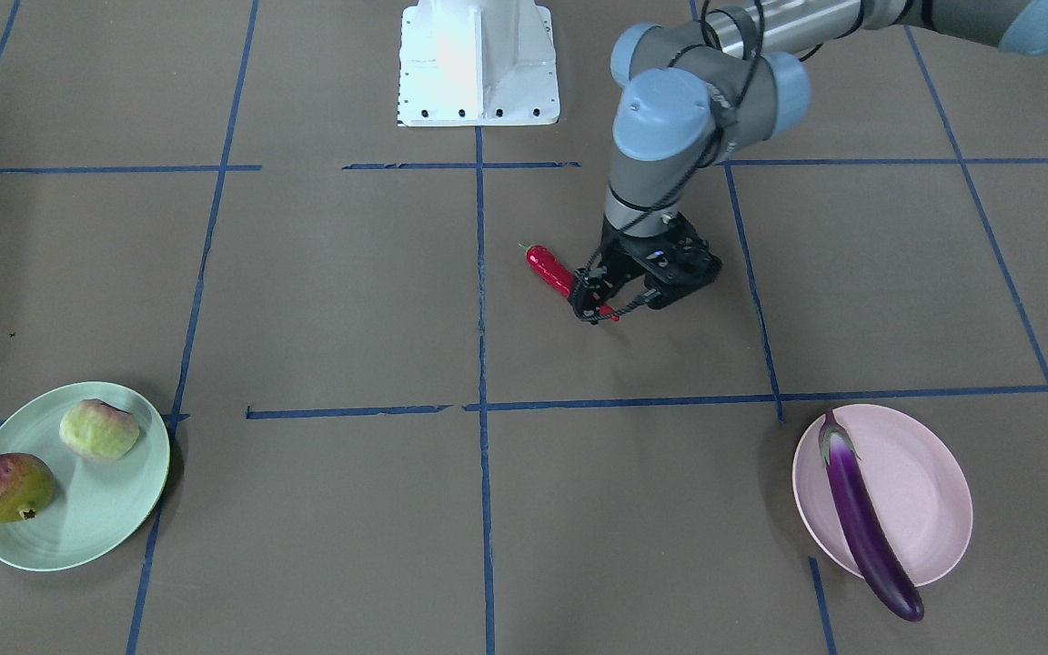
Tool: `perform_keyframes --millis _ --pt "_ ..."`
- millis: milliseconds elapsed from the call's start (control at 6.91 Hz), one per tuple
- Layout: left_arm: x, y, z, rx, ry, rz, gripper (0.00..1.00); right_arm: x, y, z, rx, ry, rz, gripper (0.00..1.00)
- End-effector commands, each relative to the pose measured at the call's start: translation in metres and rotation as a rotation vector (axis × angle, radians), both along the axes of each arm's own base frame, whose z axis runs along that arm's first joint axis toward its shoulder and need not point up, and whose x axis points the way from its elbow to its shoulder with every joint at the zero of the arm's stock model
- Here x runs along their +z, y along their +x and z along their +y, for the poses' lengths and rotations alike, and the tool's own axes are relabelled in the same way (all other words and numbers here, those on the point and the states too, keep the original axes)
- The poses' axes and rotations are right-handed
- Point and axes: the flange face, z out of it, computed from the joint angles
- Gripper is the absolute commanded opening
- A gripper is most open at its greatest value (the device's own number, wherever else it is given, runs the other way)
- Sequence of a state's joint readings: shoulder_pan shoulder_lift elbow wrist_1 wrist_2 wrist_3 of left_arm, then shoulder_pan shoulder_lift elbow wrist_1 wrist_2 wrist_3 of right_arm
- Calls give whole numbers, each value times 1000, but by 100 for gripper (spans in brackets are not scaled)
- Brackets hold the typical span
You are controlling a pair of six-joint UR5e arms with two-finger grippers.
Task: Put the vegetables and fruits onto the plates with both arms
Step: 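Move the left gripper down onto the red chili pepper and grasp it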
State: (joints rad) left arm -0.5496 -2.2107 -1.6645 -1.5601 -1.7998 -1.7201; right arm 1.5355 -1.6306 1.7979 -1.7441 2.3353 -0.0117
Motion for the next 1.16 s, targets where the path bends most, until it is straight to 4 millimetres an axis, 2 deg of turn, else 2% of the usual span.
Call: perform_keyframes --millis 0,145,289,434,723,868,1013 --pt "4 58 66 -22 -52 -21 100 0 0 0 0 0 1 100" --pt "3 64 74 -10 -48 -22 100 0 0 0 0 0 1 100" --pt "-2 65 75 -12 -43 -16 80 0 0 0 0 0 1 100" --pt "-6 66 74 -36 -61 -1 48 0 0 0 0 0 1 100" --pt "-6 66 74 -26 -49 -1 2 0 0 0 0 0 1 100" --pt "-12 51 63 0 3 2 0 0 0 0 0 0 1 100" --pt "-24 20 44 48 97 14 0 0 0 0 0 0 -1 100"
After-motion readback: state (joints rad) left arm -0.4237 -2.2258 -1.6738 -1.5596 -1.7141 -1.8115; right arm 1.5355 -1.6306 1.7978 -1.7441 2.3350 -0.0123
